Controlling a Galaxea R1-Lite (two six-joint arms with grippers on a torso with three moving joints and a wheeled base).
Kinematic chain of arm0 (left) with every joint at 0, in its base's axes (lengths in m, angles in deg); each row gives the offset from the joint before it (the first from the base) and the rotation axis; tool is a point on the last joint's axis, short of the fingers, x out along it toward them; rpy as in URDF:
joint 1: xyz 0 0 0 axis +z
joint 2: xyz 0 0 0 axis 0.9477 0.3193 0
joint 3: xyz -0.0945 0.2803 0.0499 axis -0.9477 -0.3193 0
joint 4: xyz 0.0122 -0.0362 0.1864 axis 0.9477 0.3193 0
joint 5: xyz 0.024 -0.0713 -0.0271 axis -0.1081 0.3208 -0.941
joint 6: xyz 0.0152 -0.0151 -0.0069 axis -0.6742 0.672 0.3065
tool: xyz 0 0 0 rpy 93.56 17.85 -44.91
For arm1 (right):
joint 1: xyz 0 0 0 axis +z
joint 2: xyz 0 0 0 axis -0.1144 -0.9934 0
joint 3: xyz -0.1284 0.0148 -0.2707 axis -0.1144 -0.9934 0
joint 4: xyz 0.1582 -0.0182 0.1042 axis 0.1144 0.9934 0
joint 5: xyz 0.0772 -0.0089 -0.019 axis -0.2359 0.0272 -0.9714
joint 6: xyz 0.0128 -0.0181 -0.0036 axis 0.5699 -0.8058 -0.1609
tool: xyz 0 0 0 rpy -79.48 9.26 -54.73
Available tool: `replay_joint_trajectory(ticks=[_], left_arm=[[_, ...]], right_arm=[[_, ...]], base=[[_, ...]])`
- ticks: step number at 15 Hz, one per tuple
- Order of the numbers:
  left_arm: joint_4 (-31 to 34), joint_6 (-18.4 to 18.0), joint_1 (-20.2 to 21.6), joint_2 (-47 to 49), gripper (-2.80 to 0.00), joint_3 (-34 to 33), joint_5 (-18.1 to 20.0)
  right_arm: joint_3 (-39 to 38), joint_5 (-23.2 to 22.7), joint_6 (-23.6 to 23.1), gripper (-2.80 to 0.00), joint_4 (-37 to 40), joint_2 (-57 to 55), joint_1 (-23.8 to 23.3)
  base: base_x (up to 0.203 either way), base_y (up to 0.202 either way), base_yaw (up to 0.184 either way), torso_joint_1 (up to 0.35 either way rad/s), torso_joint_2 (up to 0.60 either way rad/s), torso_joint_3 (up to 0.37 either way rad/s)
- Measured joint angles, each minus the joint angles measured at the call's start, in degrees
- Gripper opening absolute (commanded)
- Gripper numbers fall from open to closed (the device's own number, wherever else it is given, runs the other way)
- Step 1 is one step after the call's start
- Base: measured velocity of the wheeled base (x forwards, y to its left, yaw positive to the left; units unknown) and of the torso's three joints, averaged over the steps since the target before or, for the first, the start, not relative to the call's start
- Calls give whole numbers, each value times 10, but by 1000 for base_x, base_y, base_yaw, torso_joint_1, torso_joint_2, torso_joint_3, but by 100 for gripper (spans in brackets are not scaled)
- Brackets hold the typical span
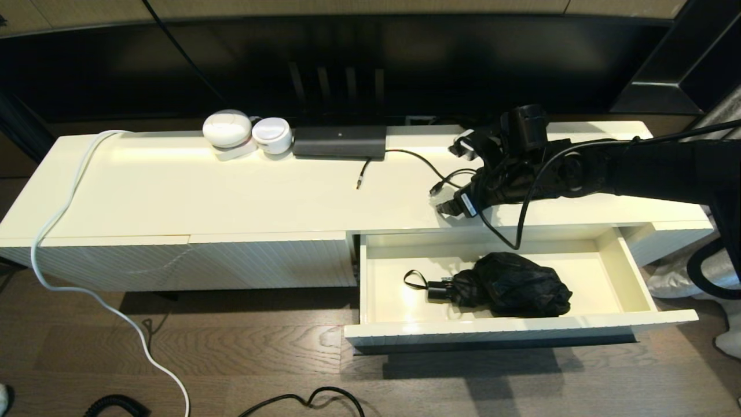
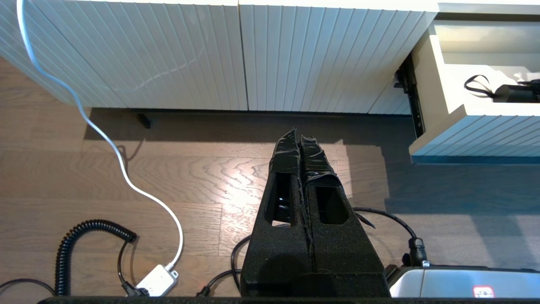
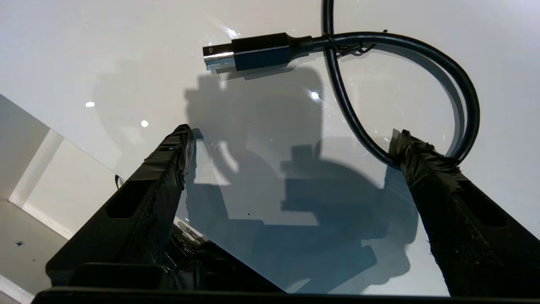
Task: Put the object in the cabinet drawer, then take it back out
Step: Put the data cable in the drawer
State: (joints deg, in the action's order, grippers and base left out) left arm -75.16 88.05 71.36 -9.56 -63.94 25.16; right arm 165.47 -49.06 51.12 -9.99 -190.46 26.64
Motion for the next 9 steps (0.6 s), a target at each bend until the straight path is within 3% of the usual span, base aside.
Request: replay_joint_trajectory(ticks=[6,9], left_arm=[[0,0,0,0,-280,0,0],[0,0,0,0,-280,0,0]], right_arm=[[0,-19,-2,0,-3,1,-7],[0,-44,-47,0,1,10,-13]], base=[[0,0,0,0,0,0],[0,0,0,0,0,0]])
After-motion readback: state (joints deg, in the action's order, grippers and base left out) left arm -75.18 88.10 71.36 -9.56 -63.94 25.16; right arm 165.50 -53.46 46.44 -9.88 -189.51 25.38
